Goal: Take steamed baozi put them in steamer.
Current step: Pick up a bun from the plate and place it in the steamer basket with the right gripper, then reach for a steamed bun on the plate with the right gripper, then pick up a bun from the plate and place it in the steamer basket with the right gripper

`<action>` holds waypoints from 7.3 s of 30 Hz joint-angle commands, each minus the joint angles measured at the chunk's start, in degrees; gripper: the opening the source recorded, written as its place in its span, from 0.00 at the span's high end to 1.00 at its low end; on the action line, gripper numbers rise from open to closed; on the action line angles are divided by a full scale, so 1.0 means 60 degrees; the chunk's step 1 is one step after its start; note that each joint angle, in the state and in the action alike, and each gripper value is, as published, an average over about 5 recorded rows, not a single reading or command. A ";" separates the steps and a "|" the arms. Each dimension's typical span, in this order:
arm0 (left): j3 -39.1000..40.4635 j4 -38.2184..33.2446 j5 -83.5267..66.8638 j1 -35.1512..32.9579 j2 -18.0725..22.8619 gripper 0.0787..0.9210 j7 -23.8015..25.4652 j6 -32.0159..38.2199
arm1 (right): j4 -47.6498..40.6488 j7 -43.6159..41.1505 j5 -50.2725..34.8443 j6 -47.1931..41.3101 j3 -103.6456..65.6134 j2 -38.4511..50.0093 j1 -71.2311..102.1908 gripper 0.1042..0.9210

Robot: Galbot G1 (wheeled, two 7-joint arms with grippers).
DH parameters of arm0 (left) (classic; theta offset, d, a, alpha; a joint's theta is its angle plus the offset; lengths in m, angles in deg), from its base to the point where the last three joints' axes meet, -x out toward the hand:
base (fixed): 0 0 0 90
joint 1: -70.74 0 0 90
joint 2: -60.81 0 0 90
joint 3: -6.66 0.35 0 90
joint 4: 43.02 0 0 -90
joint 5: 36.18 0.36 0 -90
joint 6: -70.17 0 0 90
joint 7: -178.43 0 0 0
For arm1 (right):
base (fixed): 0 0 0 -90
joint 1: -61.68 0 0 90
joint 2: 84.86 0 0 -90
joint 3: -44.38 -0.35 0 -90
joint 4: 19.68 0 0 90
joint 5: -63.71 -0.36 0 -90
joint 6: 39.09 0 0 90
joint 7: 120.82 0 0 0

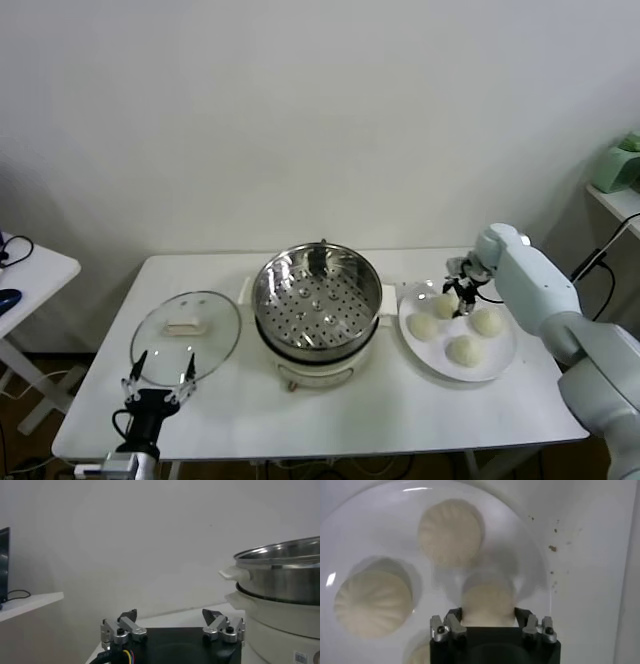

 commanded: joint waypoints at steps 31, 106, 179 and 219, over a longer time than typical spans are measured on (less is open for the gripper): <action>-0.0065 -0.0227 0.0092 -0.0250 0.0088 0.12 -0.0029 0.0024 | 0.5935 -0.1049 -0.3418 0.1226 0.5382 0.1169 -0.4858 0.30; 0.0074 -0.0569 0.0223 -0.0213 0.0397 0.12 0.0096 -0.0254 | 0.7539 -0.1295 -0.4437 0.0920 0.6227 0.0401 -0.5243 0.12; 0.0012 -0.0446 -0.0348 -0.0402 0.0274 0.12 -0.0040 -0.0069 | 0.3176 0.0009 -0.6034 -0.2366 0.4866 0.1463 -0.0508 0.20; 0.0348 -0.0842 -0.0253 -0.0437 0.0385 0.12 -0.0063 -0.0122 | 0.4775 0.0169 -1.3897 -0.3995 0.9413 0.0532 -0.7507 0.30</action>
